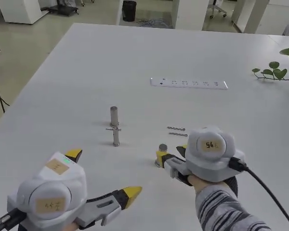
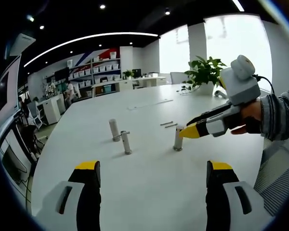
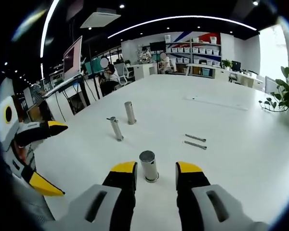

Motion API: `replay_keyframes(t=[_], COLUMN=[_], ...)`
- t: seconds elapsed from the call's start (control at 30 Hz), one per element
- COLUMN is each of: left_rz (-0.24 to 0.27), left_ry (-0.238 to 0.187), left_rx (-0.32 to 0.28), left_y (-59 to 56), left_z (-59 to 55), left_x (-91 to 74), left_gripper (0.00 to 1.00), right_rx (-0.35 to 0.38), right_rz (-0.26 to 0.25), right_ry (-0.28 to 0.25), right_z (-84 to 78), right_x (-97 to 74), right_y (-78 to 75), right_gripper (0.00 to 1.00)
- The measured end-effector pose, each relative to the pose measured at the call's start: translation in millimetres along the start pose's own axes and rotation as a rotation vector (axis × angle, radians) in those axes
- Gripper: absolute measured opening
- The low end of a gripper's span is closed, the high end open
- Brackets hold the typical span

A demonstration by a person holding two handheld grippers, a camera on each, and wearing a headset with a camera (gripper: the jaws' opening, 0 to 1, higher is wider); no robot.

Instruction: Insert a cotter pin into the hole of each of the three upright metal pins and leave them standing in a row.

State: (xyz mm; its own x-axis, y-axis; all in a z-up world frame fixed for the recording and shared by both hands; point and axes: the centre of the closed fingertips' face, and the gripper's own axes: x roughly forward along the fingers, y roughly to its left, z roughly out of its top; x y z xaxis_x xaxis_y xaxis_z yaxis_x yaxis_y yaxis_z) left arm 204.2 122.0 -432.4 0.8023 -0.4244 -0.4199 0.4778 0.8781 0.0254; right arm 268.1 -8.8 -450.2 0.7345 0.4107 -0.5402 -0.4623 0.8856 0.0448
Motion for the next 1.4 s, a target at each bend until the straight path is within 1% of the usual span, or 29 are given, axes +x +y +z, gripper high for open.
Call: replay_keyframes(t=[0.1, 0.13, 0.17, 0.2, 0.27, 0.3, 0.37, 0.4, 0.47, 0.5, 0.57, 0.6, 0.63, 0.67, 0.73, 0.77, 0.9, 0.97, 1.03, 1.13, 1.17, 1.2, 1.23, 1.27, 1.4], left_rz=[0.002, 0.001, 0.001, 0.000, -0.009, -0.018, -0.023, -0.025, -0.031, -0.034, -0.038, -0.040, -0.041, -0.041, -0.039, -0.039, -0.042, -0.044, -0.046, -0.050, -0.049, -0.049, -0.049, -0.048, -0.051], left_ry=[0.001, -0.001, -0.004, -0.006, -0.006, -0.004, 0.001, -0.001, -0.004, -0.003, -0.004, -0.008, -0.010, -0.011, -0.013, -0.015, -0.016, -0.014, -0.012, -0.010, -0.008, -0.006, -0.005, -0.004, -0.001], left_rx=[0.009, 0.010, 0.010, 0.010, 0.013, 0.018, 0.036, 0.040, 0.042, 0.040, 0.036, 0.034, 0.033, 0.032, 0.026, 0.023, 0.008, 0.009, 0.009, -0.001, -0.001, -0.001, -0.001, -0.002, -0.008], left_y=[-0.4, -0.6, -0.5, -0.7, -2.5, -4.4, -6.0, -6.7, -8.4, -9.0, -10.2, -10.9, -11.4, -11.4, -10.9, -10.9, -10.9, -11.5, -12.4, -13.1, -12.8, -12.8, -12.9, -12.9, -13.4], left_z=[0.2, 0.6, 1.0, 1.2, 1.2, 0.5, 0.0, 0.3, 0.5, 0.3, 0.5, 1.2, 1.7, 1.9, 2.2, 2.7, 2.4, 2.1, 1.8, 1.0, 0.5, 0.3, 0.0, -0.2, -1.0], left_x=[0.1, 0.1, 0.0, 0.1, 0.8, 1.5, 2.3, 2.4, 2.9, 3.3, 4.0, 4.1, 4.2, 4.2, 4.3, 4.0, 4.0, 4.5, 5.3, 6.9, 7.2, 7.0, 6.9, 6.8, 7.6], left_gripper=[0.90, 0.90, 0.90, 0.90, 0.90, 0.90, 0.90, 0.90, 0.91, 0.91, 0.91, 0.91, 0.91, 0.91, 0.91, 0.91, 0.91, 0.91, 0.91, 0.91, 0.90, 0.90, 0.90, 0.90, 0.90], right_rx=[-0.045, -0.062, -0.121, -0.137, -0.138, -0.164, -0.196, -0.213, -0.232, -0.231, -0.272, -0.271, -0.275, -0.274, -0.321, -0.330, -0.350, -0.371, -0.384, -0.405, -0.414, -0.423, -0.434, -0.438, -0.470], right_rz=[0.035, 0.040, 0.064, 0.071, 0.092, 0.094, 0.118, 0.122, 0.151, 0.152, 0.175, 0.178, 0.189, 0.197, 0.214, 0.216, 0.232, 0.249, 0.255, 0.274, 0.273, 0.278, 0.293, 0.291, 0.313], right_ry=[0.014, 0.017, 0.028, 0.039, 0.069, 0.078, 0.088, 0.095, 0.108, 0.117, 0.141, 0.143, 0.151, 0.169, 0.208, 0.209, 0.240, 0.269, 0.297, 0.327, 0.338, 0.341, 0.351, 0.357, 0.371], right_z=[0.6, 0.8, -0.1, -2.2, -7.5, -7.7, -6.1, -5.4, -3.0, -1.9, -0.4, 2.1, 1.8, 1.8, 0.4, 1.5, 5.8, 5.0, 4.0, 1.9, 1.7, 2.1, 5.5, 6.6, 4.2], right_x=[-4.3, -4.6, -4.3, -3.8, -1.5, -0.5, 0.9, 1.9, 5.5, 6.8, 9.9, 12.7, 13.6, 16.3, 19.9, 22.1, 29.4, 33.5, 38.3, 45.1, 48.0, 49.4, 58.7, 63.0, 65.7], right_y=[-6.2, -7.2, -8.3, -10.7, -16.5, -21.6, -25.7, -28.5, -32.8, -36.2, -41.8, -45.7, -46.0, -49.6, -54.9, -56.6, -62.1, -63.9, -67.0, -69.8, -71.9, -72.1, -77.0, -79.9, -78.5], right_gripper=[0.28, 0.28, 0.28, 0.28, 0.28, 0.27, 0.27, 0.27, 0.25, 0.24, 0.24, 0.24, 0.24, 0.24, 0.23, 0.22, 0.20, 0.20, 0.19, 0.17, 0.17, 0.17, 0.16, 0.16, 0.12])
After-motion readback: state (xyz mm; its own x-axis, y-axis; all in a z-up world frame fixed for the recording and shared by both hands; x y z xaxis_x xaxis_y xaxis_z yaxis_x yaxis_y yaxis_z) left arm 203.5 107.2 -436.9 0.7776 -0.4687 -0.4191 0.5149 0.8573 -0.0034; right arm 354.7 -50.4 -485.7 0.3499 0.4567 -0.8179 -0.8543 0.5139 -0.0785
